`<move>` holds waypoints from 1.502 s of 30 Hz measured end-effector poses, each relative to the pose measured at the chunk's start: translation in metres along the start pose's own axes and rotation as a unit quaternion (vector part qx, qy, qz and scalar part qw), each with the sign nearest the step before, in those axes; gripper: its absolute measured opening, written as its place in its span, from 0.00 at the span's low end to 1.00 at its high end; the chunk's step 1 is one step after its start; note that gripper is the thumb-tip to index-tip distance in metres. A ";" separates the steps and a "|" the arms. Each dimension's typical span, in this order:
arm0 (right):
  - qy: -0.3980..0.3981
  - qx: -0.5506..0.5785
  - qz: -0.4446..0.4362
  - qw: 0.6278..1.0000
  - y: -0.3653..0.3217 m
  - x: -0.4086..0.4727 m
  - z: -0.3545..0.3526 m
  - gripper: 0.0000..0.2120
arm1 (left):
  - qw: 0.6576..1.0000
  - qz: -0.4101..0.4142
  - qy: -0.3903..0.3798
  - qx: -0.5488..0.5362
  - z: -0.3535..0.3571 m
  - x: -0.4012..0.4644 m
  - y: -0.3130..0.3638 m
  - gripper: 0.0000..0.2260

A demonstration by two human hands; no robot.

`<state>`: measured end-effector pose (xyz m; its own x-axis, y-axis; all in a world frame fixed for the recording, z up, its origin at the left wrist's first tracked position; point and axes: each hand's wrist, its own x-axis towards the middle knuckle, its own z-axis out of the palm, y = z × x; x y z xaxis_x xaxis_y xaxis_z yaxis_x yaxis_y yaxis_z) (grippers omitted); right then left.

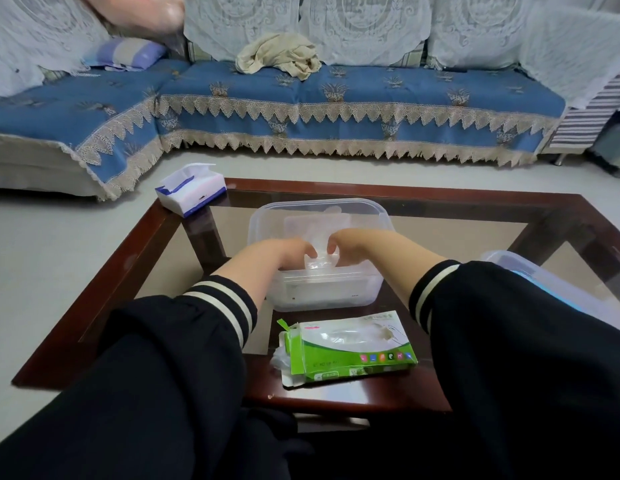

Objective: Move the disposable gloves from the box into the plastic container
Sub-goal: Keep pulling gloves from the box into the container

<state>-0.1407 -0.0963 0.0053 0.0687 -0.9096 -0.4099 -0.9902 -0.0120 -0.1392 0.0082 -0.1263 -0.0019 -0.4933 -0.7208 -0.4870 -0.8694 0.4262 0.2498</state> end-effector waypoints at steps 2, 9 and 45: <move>0.045 0.017 -0.005 0.999 0.006 -0.005 -0.010 0.20 | 1.000 0.005 0.018 0.006 -0.002 -0.001 -0.001 0.25; 0.317 0.295 -0.006 0.902 0.033 -0.075 -0.035 0.05 | 0.989 0.036 0.117 0.087 -0.022 -0.025 0.006 0.26; 0.194 0.139 -0.021 0.971 -0.015 -0.109 0.112 0.07 | 0.990 0.038 0.084 -0.104 0.125 -0.095 0.018 0.29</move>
<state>-0.1197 0.0495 -0.0490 0.0039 -0.9994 -0.0352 -0.9126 0.0108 -0.4087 0.0428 0.0187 -0.0558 -0.5404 -0.7787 -0.3186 -0.8076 0.3737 0.4562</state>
